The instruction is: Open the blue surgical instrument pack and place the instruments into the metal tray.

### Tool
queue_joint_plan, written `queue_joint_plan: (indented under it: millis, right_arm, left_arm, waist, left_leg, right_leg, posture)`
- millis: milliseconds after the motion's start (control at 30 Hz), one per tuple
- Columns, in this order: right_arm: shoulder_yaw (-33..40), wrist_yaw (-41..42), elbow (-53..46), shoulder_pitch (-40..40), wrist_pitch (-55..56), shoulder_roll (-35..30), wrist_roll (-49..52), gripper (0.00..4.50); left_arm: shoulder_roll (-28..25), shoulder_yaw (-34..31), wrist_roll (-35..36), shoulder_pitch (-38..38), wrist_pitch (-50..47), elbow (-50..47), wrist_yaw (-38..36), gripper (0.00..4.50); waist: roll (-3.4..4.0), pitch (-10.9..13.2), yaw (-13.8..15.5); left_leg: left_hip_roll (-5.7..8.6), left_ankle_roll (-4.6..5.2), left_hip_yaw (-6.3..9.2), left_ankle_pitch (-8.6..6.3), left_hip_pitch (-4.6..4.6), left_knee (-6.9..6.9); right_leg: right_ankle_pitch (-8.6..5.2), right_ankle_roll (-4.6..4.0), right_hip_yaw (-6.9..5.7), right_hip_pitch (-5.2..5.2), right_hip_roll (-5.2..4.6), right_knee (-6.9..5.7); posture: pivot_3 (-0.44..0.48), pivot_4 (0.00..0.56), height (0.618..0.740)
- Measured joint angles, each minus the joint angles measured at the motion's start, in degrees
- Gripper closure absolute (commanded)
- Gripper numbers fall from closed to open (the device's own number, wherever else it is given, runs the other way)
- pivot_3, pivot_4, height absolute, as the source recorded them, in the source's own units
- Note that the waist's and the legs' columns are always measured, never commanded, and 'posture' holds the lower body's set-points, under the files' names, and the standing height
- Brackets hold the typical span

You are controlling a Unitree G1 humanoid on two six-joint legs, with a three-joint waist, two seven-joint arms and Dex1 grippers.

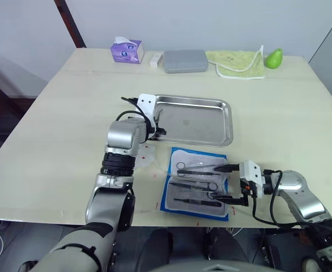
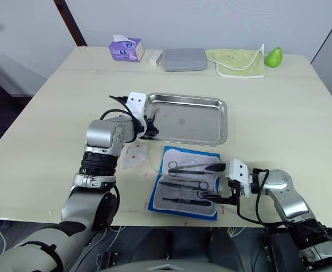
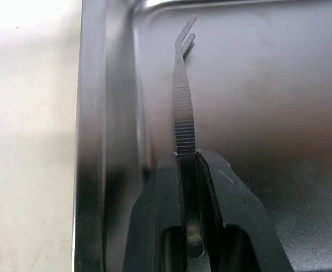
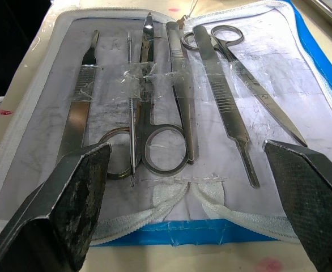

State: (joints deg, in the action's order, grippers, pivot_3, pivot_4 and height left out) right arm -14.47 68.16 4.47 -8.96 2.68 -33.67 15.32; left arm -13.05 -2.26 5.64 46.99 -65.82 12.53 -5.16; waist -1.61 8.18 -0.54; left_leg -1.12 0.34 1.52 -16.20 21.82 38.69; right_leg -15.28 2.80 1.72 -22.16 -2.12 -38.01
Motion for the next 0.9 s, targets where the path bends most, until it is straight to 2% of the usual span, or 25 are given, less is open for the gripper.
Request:
queue_joint_plan:
  millis: [167, 333, 500, 667, 767, 900]
  right_arm:
    - [0.0, 0.0, 0.0, 0.1, 0.0, 0.0, 0.0, 0.00]
    - [0.0, 0.0, -0.1, 0.1, 0.0, 0.0, 0.0, 0.00]
    - [0.1, 0.0, -0.1, 0.2, 0.0, 0.0, 0.2, 0.00]
    - [0.1, 0.0, -0.1, 0.3, 0.0, 0.0, 0.2, 0.00]
    - [0.3, 0.0, -0.1, 0.4, 0.0, 0.0, 0.3, 0.00]
    - [0.4, 0.0, 0.0, 0.4, 0.0, 0.0, 0.3, 0.00]
  left_arm:
    - [0.1, -0.1, 0.2, -0.1, -0.1, -0.1, 0.3, 1.85]
    - [0.7, -0.4, 0.7, -1.0, -1.7, -3.6, 0.2, 1.85]
    - [-0.8, -1.6, 4.6, -4.0, -5.1, -13.8, -4.1, 1.85]
    - [-8.3, -1.1, 12.8, -9.6, -1.1, -24.2, -18.4, 1.85]
    - [-14.0, -0.2, 16.9, -16.0, 8.1, -26.6, -30.2, 1.85]
    - [-17.6, -1.6, 21.1, -20.2, 17.0, -27.2, -41.0, 1.85]
  waist:
    - [0.00, 0.0, 0.0]
    - [0.00, 0.0, 0.0]
    - [0.01, 0.0, 0.0]
    - [0.12, 0.0, -0.1]
    - [0.17, 0.0, 0.0]
    - [0.18, 0.0, 0.0]
  left_leg:
    - [0.00, 0.00, 0.01, 0.00, 0.00, 0.00]
    - [-0.01, -0.01, 0.01, 0.00, 0.00, -0.01]
    - [-0.09, -0.05, 0.03, 0.02, 0.01, -0.01]
    - [-0.13, -0.13, 0.00, 0.07, -0.03, -0.08]
    - [-0.13, -0.19, 0.01, 0.10, -0.04, -0.13]
    - [-0.11, 0.00, 0.05, 0.00, -0.06, -0.15]
  right_leg:
    - [0.00, 0.00, -0.01, 0.00, 0.00, 0.00]
    - [0.00, 0.00, 0.00, 0.00, -0.01, 0.01]
    - [0.00, 0.00, -0.03, 0.01, -0.03, 0.01]
    - [0.00, -0.01, -0.01, 0.01, -0.11, 0.03]
    - [-0.01, -0.03, -0.05, 0.01, -0.12, 0.05]
    - [-0.01, -0.04, -0.11, 0.07, -0.14, 0.10]
  posture:
    - [0.000, 0.150, 0.740]
    - [0.000, 0.150, 0.740]
    - [0.000, 0.150, 0.740]
    - [0.000, 0.150, 0.740]
    - [0.000, 0.150, 0.740]
    - [0.000, 0.150, 0.740]
